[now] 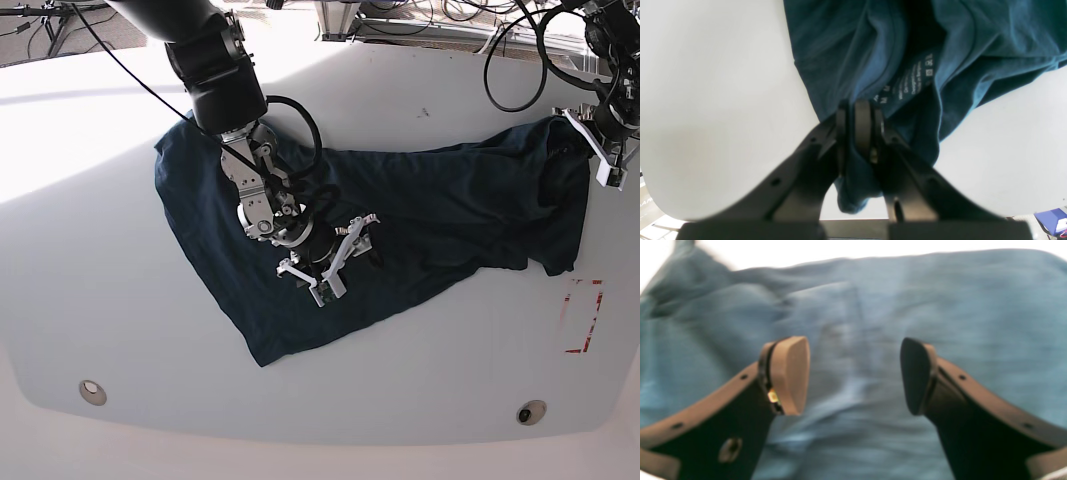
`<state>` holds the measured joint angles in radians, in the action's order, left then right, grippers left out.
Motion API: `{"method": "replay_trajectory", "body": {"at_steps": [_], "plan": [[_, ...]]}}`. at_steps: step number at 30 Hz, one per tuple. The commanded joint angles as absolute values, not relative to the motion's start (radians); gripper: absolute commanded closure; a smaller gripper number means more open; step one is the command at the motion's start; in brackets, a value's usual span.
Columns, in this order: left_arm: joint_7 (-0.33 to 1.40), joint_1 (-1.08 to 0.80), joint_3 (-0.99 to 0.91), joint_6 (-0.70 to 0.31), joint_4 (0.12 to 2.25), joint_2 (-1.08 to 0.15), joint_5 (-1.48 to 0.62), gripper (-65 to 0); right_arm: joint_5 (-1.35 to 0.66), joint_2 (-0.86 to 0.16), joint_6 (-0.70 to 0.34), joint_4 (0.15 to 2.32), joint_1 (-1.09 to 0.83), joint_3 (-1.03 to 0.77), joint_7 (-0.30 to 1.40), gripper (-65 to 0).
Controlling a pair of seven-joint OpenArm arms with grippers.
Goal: Fold the T-shirt properly
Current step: 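Move the right gripper over the shirt's middle and pinch the fabric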
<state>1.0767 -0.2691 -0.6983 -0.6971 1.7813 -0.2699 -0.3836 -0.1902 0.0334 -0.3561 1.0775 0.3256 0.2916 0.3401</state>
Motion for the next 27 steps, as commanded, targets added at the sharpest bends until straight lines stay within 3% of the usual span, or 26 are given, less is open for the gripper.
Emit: {"method": "replay_trajectory", "body": {"at_steps": [1, 27], "plan": [[1.064, -0.265, -0.704, -0.698, 1.801, -0.286, -0.397, 0.0, -0.208, 0.028, -0.357, 1.092, 0.354, 0.288, 0.314, -41.5], [1.064, -0.263, -0.704, -0.698, 1.801, -0.286, -0.395, 0.0, -0.208, 0.084, -0.361, 1.038, 0.289, 0.291, 0.311, -41.1]]}}
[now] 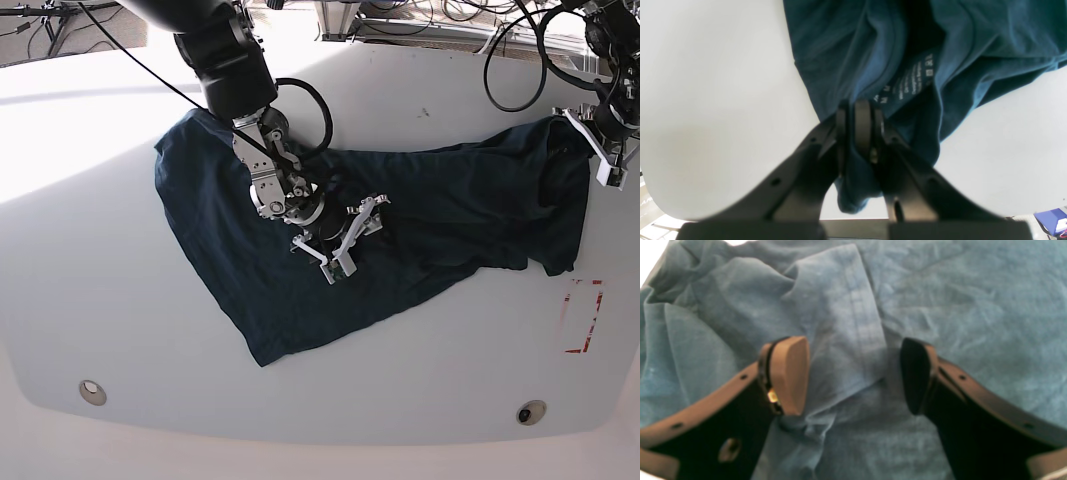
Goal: Fold the T-shirt properly
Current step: 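Move the right gripper over the shirt's middle and pinch the fabric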
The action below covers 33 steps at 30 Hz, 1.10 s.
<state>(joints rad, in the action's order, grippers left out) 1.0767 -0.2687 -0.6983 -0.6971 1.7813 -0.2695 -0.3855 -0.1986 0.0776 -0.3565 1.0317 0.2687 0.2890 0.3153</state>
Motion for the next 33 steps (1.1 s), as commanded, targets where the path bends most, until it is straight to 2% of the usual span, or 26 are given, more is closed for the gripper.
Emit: {"method": "replay_trajectory", "body": {"at_steps": [1, 13, 17, 25, 28, 33], "plan": [[1.064, -0.263, -0.704, -0.698, 1.801, -0.286, -0.395, 0.0, -0.208, 0.087, -0.363, 1.041, 0.288, 0.291, 0.311, -41.1], [1.064, -0.257, -0.704, -0.698, 1.801, -0.286, -0.398, 0.0, -0.208, 0.110, -0.363, 1.055, 0.272, 0.294, 0.311, -40.3], [1.064, -0.252, -0.704, -0.698, 1.801, -0.286, -0.394, 0.0, -0.208, 0.116, -0.363, 1.076, 0.269, 0.294, 0.312, -32.8], [1.064, -0.251, -0.704, -0.698, 1.797, -0.286, -0.394, 0.0, -0.205, 0.119, -0.363, 1.129, 0.269, 0.294, 0.315, -9.7], [1.064, -0.251, -0.704, -0.698, 1.797, -0.286, -0.395, 0.0, -0.202, 0.119, -0.363, 1.147, 0.268, 0.294, 0.323, -4.6], [1.064, -0.251, -0.704, -0.698, 1.796, -0.286, -0.395, 0.0, -0.199, 0.119, -0.363, 1.187, 0.268, 0.294, 0.371, -1.3]]}}
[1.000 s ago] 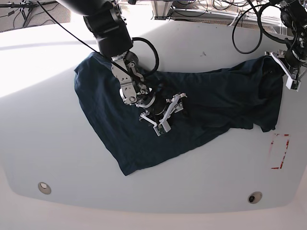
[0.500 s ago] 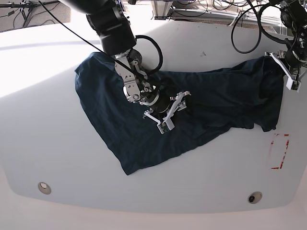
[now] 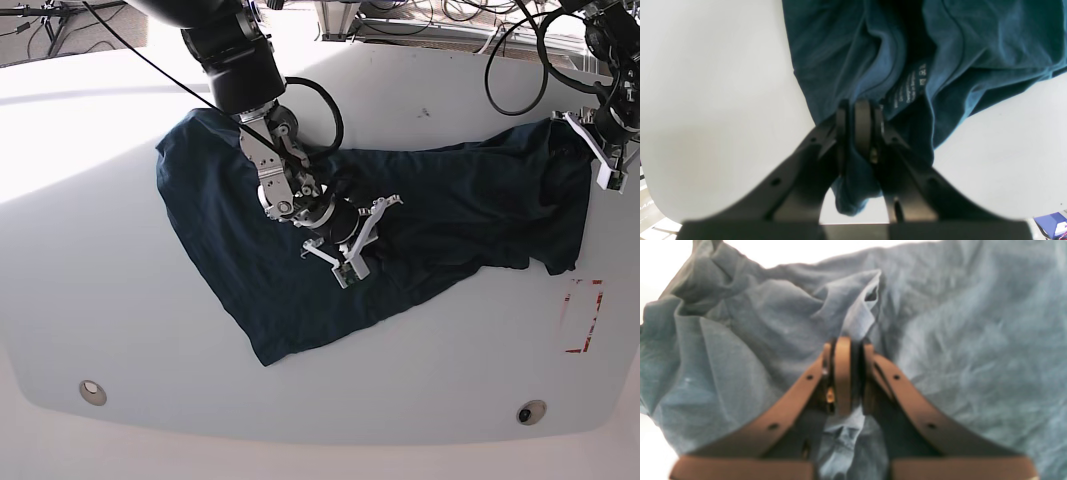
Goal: Fold the T-shirt properly
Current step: 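Move the right gripper over the shirt's middle and pinch the fabric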
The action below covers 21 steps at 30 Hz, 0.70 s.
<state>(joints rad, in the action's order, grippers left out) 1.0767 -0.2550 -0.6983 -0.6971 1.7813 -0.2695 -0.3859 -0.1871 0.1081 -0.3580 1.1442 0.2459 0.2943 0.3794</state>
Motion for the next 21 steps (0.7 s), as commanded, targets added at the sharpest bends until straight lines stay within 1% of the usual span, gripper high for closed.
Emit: {"method": "replay_trajectory", "body": {"at_steps": [1, 8, 9, 12, 13, 16, 18, 19, 21], "plan": [[1.064, -0.251, -0.704, -0.698, 1.796, -0.286, -0.397, 0.0, -0.199, 0.119, -0.363, 1.196, 0.268, 0.294, 0.375, 0.0], [1.064, -0.248, -0.704, -0.698, 1.796, -0.286, -0.397, -0.3, -0.202, 0.119, -0.363, 1.208, 0.266, 0.294, 0.386, 0.0], [1.064, -0.243, -0.704, -0.698, 1.796, -0.286, -0.397, -0.8, -0.203, 0.119, -0.363, 1.210, 0.266, 0.294, 0.386, 0.0], [1.064, -0.219, -0.707, -0.698, 1.794, -0.286, -0.392, -5.1, -0.206, 0.119, -0.360, 1.237, 0.251, 0.294, 0.389, 0.0], [1.064, -0.209, -0.710, -0.698, 1.793, -0.286, -0.392, -8.1, -0.205, 0.120, -0.360, 1.265, 0.236, 0.294, 0.392, 0.0], [1.064, -0.197, -0.710, -0.698, 1.791, -0.286, -0.392, -13.9, -0.200, 0.120, -0.358, 1.323, 0.216, 0.294, 0.417, 0.0], [1.064, -0.193, -0.710, -0.698, 1.791, -0.286, -0.392, -19.9, -0.199, 0.120, -0.358, 1.365, 0.202, 0.294, 0.438, 0.0], [1.064, -0.186, -0.710, -0.698, 1.791, -0.286, -0.394, -24.9, -0.199, 0.120, -0.358, 1.395, 0.191, 0.294, 0.455, 0.0], [1.067, -0.159, -0.711, -0.698, 1.787, -0.286, -0.395, -31.8, -0.199, 0.120, -0.358, 1.429, 0.177, 0.294, 0.472, 0.0]]}}
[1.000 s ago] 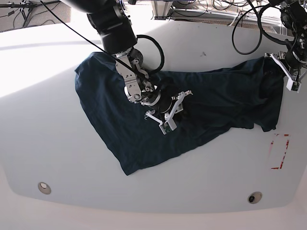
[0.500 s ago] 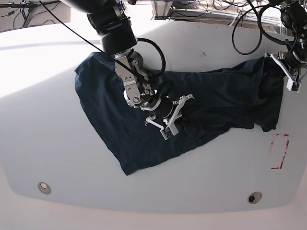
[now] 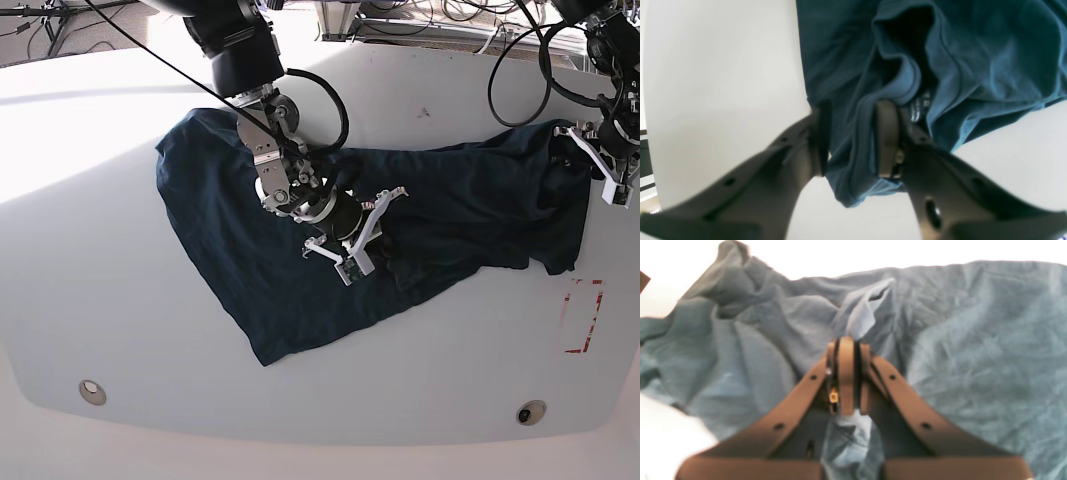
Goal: Fold the T-shirt properly
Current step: 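Move the right gripper over the shirt's middle and pinch the fabric, then slide the left gripper along the shirt edge and grasp a new corner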
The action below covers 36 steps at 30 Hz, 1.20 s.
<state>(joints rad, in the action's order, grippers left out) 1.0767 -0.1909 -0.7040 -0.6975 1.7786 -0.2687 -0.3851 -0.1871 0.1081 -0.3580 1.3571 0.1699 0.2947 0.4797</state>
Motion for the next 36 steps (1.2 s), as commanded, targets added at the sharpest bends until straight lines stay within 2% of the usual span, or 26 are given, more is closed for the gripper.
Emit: {"method": "replay_trajectory", "body": {"at_steps": [1, 3, 6, 17, 31, 36], "plan": [[1.069, -0.142, -0.711, -0.698, 1.779, -0.286, -0.394, -35.8, -0.199, 0.120, -0.358, 1.448, 0.168, 0.294, 0.479, 0.0], [1.069, -0.117, -0.713, -0.698, 1.762, -0.286, -0.392, -41.0, -0.199, 0.119, -0.360, 1.478, 0.154, 0.294, 0.489, 0.0], [1.069, -0.070, -0.719, -0.698, 1.722, -0.286, -0.392, -44.3, -0.199, 0.116, -0.360, 1.520, 0.130, 0.294, 0.501, 0.0], [1.067, 0.150, -0.819, -0.698, 1.395, -0.314, -0.387, -44.0, -0.199, 0.087, -0.358, 1.643, 0.054, 0.294, 0.504, 0.0], [0.989, 0.286, -0.819, -0.698, 1.184, -0.360, -0.392, -44.2, -0.199, 0.056, -0.358, 1.739, 0.016, 0.294, 0.558, 0.0], [1.041, 0.346, -0.823, -0.698, 1.104, -0.381, -0.475, -44.0, -0.199, 0.050, -0.357, 1.745, 0.013, 0.294, 0.558, 0.0]]}}
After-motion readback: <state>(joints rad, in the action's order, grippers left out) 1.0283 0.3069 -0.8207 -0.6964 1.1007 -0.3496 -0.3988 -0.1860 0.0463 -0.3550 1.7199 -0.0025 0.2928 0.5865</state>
